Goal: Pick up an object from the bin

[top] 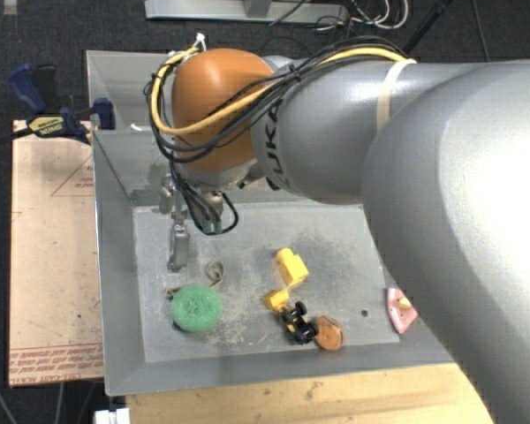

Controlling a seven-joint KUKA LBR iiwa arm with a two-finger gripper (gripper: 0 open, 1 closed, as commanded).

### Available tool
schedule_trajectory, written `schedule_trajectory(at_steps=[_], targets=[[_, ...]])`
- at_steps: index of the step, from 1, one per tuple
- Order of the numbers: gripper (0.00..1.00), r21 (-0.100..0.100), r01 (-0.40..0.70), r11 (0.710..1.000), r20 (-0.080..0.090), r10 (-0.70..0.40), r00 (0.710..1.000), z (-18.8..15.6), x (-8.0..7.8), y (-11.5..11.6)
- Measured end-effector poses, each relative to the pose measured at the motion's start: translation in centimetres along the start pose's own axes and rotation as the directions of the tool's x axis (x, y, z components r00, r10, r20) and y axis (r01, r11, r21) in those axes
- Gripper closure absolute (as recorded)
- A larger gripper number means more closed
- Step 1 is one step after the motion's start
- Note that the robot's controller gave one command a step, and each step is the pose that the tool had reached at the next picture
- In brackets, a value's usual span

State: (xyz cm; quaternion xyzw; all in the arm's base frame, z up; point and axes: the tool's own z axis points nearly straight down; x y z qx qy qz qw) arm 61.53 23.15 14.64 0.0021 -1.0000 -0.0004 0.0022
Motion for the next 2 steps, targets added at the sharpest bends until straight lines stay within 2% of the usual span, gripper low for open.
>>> schedule_trajectory(at_steps=[1,2], targets=[[0.00,-0.001,-0.004,1.000,0.006,0.004,1.000,-0.5,-0.1,-0.1],[0.00,-0.003,-0.085,0.996,0.007,0.085,0.996,7.1,7.4,-2.1]])
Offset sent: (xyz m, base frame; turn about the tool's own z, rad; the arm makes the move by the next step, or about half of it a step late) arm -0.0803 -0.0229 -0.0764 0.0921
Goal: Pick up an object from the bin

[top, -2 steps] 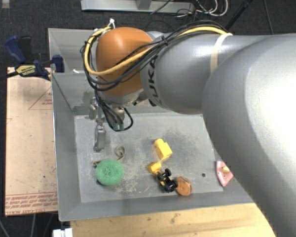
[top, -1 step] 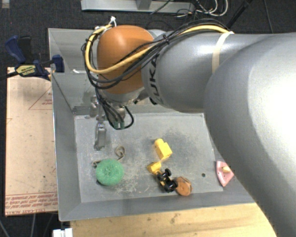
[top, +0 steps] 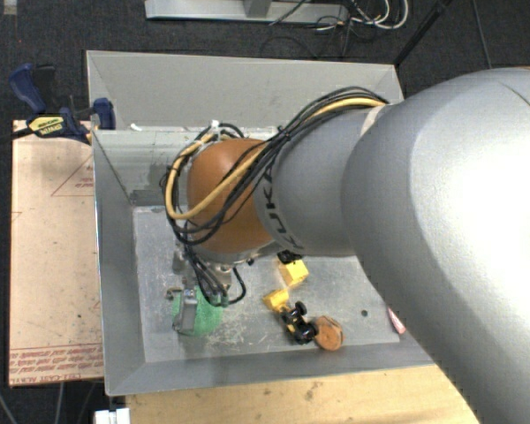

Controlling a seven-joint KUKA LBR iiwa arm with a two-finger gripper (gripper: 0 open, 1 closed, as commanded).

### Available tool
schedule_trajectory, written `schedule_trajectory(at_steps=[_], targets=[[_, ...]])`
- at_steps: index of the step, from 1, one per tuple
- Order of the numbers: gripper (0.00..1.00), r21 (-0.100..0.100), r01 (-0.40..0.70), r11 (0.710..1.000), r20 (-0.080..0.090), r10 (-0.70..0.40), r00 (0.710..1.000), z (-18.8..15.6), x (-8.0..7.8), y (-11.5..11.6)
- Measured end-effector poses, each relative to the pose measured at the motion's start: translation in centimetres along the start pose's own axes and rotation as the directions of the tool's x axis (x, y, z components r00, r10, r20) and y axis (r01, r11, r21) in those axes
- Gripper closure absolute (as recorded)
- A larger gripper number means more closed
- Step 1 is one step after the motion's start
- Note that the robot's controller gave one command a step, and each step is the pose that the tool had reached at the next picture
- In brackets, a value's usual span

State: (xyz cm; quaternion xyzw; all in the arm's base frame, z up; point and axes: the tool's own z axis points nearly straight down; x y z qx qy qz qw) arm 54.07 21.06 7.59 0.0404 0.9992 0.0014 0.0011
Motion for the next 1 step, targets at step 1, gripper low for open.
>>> schedule_trajectory(at_steps=[1], targets=[[0.00,0.002,0.058,0.998,-0.004,-0.058,0.998,-0.38,0.40,-0.22]])
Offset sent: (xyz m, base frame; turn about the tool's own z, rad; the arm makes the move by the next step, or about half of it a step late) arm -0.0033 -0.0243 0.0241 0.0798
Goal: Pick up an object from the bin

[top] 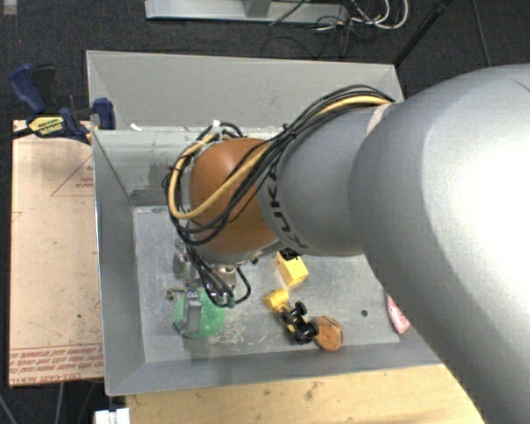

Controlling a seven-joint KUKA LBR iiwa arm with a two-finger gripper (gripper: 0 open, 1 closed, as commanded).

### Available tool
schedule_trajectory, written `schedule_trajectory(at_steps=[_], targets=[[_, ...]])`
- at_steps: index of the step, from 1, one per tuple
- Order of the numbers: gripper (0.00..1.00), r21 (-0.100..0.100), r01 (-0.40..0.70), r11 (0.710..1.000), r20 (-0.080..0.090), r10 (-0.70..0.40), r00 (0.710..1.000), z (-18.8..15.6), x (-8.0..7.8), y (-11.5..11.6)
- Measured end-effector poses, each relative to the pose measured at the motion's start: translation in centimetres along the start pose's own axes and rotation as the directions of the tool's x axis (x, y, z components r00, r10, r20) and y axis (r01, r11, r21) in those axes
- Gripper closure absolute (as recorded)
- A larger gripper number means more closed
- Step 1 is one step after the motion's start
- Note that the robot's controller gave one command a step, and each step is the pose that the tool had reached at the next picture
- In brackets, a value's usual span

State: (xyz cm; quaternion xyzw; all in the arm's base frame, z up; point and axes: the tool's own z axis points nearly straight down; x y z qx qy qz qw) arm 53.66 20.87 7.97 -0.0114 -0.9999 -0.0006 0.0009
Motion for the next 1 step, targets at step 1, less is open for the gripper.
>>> schedule_trajectory(at_steps=[1], targets=[[0.00,-0.001,0.083,0.997,0.004,-0.083,0.997,-1.81,-0.26,-1.19]])
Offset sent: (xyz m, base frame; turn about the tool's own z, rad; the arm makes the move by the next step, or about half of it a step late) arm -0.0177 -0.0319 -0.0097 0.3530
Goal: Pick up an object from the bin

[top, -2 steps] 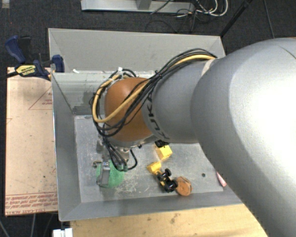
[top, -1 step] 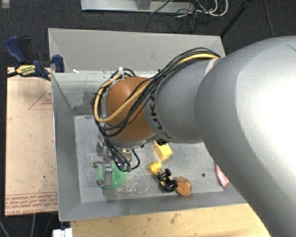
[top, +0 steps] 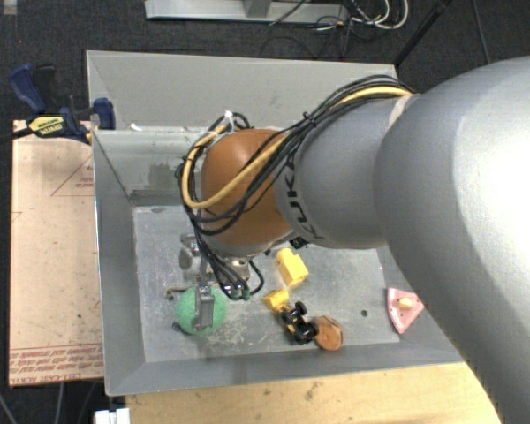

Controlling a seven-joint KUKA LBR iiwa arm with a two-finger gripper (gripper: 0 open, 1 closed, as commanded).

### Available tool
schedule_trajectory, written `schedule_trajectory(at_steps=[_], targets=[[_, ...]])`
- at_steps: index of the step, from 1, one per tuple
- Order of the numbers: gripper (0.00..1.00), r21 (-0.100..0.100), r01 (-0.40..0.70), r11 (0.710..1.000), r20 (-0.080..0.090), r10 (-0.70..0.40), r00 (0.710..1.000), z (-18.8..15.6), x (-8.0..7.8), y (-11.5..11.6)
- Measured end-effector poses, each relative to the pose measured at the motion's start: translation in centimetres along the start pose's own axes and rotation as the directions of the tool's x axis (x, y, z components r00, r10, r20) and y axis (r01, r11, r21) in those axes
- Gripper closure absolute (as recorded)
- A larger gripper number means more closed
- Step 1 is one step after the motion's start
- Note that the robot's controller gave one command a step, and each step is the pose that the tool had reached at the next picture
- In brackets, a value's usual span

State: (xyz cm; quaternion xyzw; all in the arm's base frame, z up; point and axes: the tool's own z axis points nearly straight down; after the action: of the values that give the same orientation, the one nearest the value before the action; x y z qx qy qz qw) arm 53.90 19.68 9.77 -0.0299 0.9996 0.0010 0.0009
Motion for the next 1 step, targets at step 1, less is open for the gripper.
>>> schedule_trajectory(at_steps=[1], targets=[[0.00,0.001,-0.393,0.920,-0.002,0.393,0.920,1.99,1.54,-1.30]])
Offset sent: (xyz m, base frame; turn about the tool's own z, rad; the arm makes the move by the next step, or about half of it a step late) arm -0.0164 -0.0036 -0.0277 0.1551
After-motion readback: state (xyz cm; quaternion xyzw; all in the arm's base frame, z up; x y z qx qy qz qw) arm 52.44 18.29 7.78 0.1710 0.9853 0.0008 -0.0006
